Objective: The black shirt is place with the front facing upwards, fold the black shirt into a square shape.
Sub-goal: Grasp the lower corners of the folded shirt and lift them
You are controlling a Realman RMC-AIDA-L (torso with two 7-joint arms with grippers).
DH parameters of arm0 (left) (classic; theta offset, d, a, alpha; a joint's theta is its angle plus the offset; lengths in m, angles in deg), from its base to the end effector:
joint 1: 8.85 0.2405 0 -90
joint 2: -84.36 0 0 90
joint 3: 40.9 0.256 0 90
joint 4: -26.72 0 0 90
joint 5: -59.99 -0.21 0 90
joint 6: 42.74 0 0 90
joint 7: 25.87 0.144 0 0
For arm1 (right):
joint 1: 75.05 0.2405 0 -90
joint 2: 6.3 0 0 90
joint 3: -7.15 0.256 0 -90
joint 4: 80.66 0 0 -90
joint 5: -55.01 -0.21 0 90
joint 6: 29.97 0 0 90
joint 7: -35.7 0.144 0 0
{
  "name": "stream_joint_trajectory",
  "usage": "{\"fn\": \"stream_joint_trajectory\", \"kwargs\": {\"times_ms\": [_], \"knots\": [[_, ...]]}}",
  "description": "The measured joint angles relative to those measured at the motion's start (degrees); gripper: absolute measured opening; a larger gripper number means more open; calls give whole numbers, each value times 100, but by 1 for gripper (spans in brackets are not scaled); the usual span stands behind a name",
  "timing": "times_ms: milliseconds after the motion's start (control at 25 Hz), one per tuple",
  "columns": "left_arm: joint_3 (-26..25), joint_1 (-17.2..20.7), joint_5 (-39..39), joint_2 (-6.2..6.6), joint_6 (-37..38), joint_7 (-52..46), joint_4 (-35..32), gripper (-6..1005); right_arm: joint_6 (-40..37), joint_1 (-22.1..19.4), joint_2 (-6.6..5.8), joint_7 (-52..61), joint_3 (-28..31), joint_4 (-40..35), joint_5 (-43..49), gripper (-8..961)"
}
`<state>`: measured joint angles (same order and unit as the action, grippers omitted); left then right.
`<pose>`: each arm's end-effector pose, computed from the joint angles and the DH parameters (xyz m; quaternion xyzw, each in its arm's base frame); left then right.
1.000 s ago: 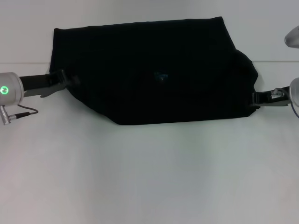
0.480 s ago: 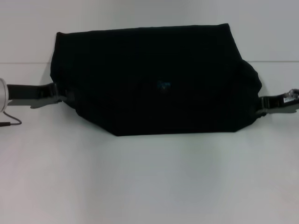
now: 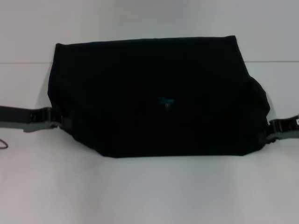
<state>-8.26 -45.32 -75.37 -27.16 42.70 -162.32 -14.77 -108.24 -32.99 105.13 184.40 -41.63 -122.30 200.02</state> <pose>-0.2946 0.3705 0.0653 -0.7658 -0.6115 -0.1364 0.1452 0.2777 0.3960 0.0416 -0.7738 0.6045 -0.0223 0.1881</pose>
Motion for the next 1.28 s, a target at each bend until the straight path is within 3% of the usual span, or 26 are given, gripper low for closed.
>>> {"fn": "stream_joint_trajectory", "kwargs": {"times_ms": [600,1280], "knots": [[-172,175,-790,34,1255,349,-126,0,-1364,-414,-158,-300,83,-74,-1,69],[-215,468,-1386,-49,2440,776,-306,0,-2228,-1039,-170,-701,249,-78,8,70]]}}
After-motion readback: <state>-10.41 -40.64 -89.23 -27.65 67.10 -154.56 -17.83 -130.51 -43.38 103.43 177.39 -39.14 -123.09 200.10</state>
